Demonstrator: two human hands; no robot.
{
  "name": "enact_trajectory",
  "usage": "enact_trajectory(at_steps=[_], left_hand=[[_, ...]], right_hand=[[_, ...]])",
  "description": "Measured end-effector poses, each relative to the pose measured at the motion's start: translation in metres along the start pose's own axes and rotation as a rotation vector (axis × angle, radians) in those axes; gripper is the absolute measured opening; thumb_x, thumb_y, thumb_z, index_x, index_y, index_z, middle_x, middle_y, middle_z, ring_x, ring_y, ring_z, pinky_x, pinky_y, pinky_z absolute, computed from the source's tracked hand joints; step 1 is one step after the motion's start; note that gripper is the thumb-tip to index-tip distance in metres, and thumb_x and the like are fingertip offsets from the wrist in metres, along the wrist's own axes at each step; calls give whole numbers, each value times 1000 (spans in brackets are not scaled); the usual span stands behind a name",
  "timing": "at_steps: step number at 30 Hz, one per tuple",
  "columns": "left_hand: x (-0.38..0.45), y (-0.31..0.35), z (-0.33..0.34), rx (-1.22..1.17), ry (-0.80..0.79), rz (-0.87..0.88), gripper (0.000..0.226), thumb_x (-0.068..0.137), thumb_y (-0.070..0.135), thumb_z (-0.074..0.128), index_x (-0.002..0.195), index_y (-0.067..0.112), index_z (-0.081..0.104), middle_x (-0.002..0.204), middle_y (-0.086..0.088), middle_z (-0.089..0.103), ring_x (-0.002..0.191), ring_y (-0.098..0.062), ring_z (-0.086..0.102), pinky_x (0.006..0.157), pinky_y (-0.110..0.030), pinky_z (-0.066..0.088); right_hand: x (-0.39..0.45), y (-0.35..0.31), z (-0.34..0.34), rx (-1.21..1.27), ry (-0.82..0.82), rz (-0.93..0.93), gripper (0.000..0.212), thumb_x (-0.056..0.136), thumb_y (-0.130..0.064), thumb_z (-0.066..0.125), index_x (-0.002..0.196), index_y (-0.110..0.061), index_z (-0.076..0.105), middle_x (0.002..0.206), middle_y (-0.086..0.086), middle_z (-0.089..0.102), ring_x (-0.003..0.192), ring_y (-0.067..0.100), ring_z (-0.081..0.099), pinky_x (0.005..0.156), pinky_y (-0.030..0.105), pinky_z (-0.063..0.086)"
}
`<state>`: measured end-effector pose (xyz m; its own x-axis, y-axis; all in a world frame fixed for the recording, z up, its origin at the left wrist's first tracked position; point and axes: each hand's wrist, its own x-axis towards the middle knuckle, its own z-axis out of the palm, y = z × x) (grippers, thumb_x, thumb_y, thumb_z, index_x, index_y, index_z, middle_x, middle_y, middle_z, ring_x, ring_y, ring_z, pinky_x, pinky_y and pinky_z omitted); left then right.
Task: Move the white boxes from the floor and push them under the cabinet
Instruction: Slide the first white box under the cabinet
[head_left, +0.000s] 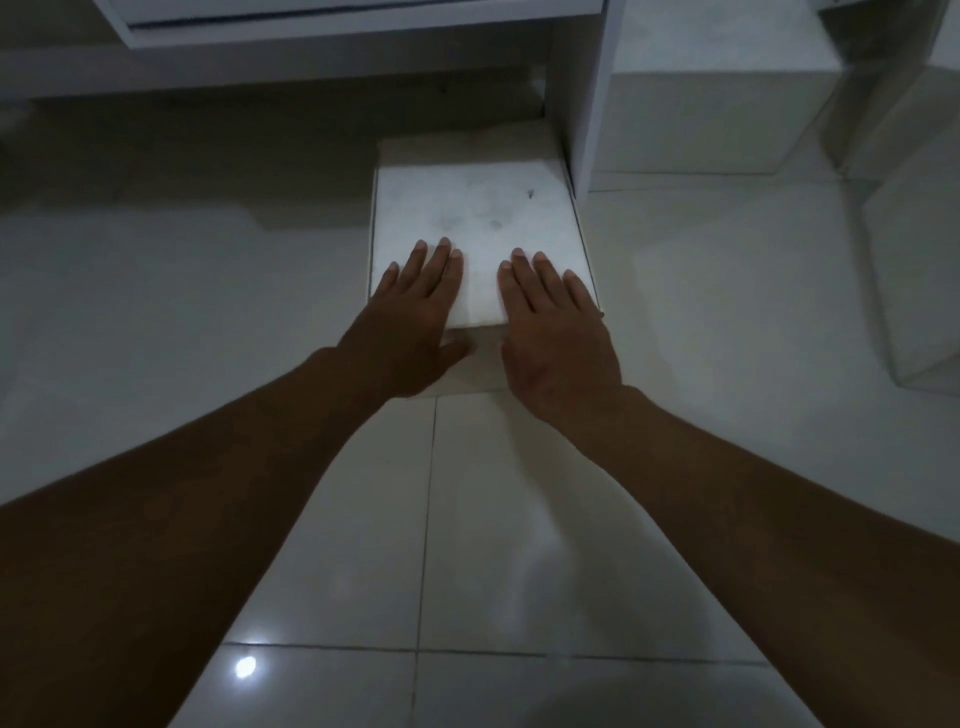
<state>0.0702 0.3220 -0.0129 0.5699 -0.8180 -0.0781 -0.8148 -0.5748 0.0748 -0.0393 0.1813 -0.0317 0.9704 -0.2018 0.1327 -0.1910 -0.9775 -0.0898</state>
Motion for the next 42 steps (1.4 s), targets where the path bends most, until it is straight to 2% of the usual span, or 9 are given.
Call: enact_trajectory(at_steps=[9,19,26,34,39,42], left_hand=[[31,-19,2,33,27,-23,87,97,40,50,154,8,-7,162,-10,-12,148,-27,-14,120,-43,-1],[87,-43,3,68,46,-44,88,97,39,50,154,7,-8,162,-10,-12,148,-27,-13,118,-42,-3],[118,-59,5,77,78,-30,91,95,42,53,153,8,-7,162,-11,-10,148,-29,-11,116,-41,-3],[137,-69,3,116,85,-43,91,95,44,52,153,9,-7,162,-10,-10,148,-28,-10,117,-43,-1],[141,-68,-1,153,37,-79,91,95,46,51,153,10,-8,162,-9,-12,148,-29,-11,117,-46,0],[139,-55,-7,135,-18,-171,91,96,44,51,153,11,-12,162,-8,-15,148,-31,-13,117,-49,0]], right_hand=[[33,3,17,-1,111,27,63,97,-18,44,153,-5,17,160,16,15,148,30,11,119,43,11],[87,24,26,-9,157,11,62,97,-19,43,152,-5,20,160,16,18,147,30,13,120,42,9],[118,36,31,-30,151,6,64,97,-23,43,153,-6,17,160,15,18,148,29,12,119,42,6],[139,43,31,-35,167,-7,62,94,-25,42,151,-7,24,159,12,23,146,28,17,117,41,11],[141,42,29,-44,149,-2,63,94,-24,43,151,-7,23,158,12,23,146,28,16,117,42,13],[139,42,25,-31,113,-16,66,94,-23,45,152,-7,18,160,12,18,147,27,12,118,43,10]])
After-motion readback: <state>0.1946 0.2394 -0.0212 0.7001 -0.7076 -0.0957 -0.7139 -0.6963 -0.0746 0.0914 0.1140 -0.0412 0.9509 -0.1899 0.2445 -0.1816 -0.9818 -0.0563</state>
